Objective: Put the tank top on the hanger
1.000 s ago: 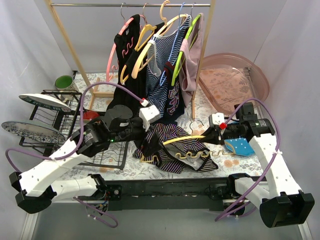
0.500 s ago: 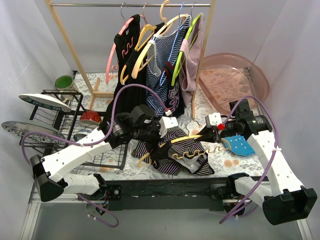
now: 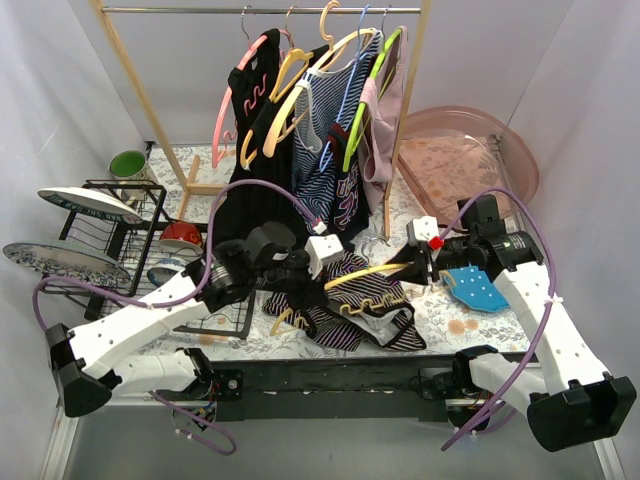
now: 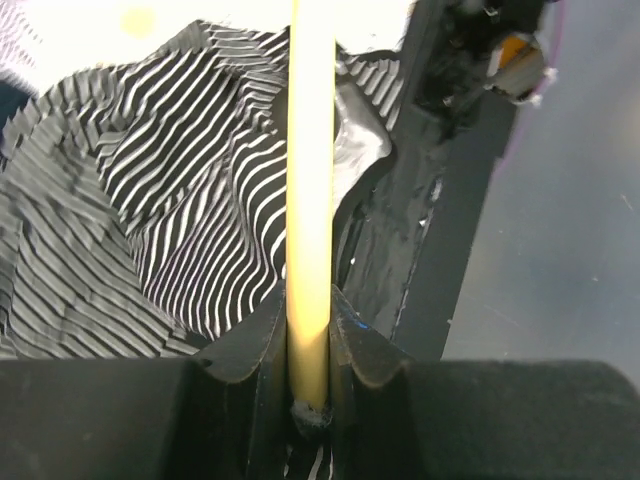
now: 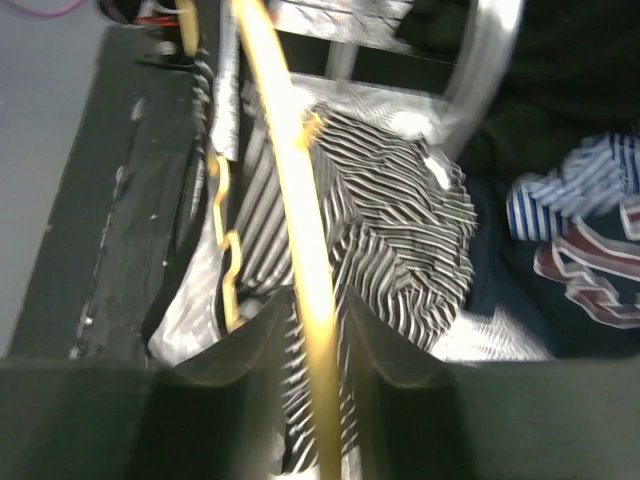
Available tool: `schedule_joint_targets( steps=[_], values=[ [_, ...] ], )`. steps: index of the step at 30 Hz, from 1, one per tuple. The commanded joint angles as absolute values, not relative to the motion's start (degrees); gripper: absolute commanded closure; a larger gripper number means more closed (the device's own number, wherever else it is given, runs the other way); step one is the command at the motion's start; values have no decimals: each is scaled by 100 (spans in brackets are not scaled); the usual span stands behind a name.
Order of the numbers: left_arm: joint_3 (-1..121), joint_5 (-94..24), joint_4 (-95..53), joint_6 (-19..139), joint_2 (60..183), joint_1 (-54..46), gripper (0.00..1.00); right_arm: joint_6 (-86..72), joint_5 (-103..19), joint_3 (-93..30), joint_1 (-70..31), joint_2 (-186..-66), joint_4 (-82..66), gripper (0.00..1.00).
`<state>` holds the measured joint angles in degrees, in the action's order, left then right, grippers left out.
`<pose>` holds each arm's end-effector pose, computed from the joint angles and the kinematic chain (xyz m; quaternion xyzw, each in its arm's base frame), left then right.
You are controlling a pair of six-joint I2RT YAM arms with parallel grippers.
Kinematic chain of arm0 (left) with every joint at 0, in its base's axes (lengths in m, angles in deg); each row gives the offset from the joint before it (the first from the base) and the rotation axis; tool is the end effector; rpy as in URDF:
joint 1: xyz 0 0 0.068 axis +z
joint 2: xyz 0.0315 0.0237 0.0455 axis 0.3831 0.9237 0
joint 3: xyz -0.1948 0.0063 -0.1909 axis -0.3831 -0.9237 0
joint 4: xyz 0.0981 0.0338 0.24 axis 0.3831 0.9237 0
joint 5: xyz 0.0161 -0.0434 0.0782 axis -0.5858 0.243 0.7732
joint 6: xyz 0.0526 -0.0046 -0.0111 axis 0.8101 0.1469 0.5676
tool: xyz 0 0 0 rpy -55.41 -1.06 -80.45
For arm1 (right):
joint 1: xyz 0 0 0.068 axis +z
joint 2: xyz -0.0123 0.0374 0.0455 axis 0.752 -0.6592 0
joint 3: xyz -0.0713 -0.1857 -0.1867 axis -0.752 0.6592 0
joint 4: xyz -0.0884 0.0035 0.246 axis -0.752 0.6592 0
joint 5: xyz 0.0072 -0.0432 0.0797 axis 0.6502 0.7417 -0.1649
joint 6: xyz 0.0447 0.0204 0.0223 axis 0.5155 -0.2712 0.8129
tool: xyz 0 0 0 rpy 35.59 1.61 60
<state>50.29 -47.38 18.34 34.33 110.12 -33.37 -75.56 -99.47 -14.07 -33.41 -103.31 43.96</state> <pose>0.1205 -0.2005 0.3366 0.2239 0.8618 -0.4204 0.1748 0.1655 0.0789 0.3261 -0.6330 0.5172 0.3609 0.4489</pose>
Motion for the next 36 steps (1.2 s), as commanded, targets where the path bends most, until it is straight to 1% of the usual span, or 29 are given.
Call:
schedule_joint_targets(
  steps=[1,2,3,4,5,6,10,15,19,22,30,33,36],
  values=[
    [4673,-4109,1614,2690,10520,-3328,100,-5905,-8981,-1682,-3408,-10143,3215,49],
    [4620,-4021,1578,2585,10467,-3337,100,-5433,-8674,-1744,-3495,-10108,3186,42],
    [4498,-3951,1456,2479,10345,-3328,100,-5298,-8279,-1884,-3575,-10021,3168,26],
    [4444,-3837,1403,2287,10291,-3328,100,-5157,-8136,-1911,-3680,-9959,3151,24],
    [4400,-3775,1341,2189,10230,-3337,100,-4956,-8021,-1938,-3881,-9889,3125,19],
    [4330,-3731,1219,2093,10134,-3337,100,-4901,-7890,-1955,-3970,-9766,3159,16],
    [4189,-3476,937,1636,9931,-3337,100,-5058,-7748,-1815,-4182,-9616,3624,16],
    [4022,-3212,507,1205,9685,-3328,100,-5962,-7705,-1201,-4182,-9615,4555,21],
    [3873,-3106,207,1002,9526,-3337,100,-6192,-7642,-787,-4173,-9791,4671,24],
    [3872,-2975,128,879,9535,-3328,100,-6228,-7669,-716,-4060,-10028,4531,24],
    [3548,-2719,-162,431,9482,-3328,100,-6176,-7256,285,-3269,-10556,3530,23],
    [3503,-2719,-268,404,9482,-3328,100,-5711,-6730,574,-2611,-10538,2792,23],
    [3521,-2719,-285,378,9465,-3328,100,-5359,-6018,786,-2293,-10705,2203,23]
  ],
)
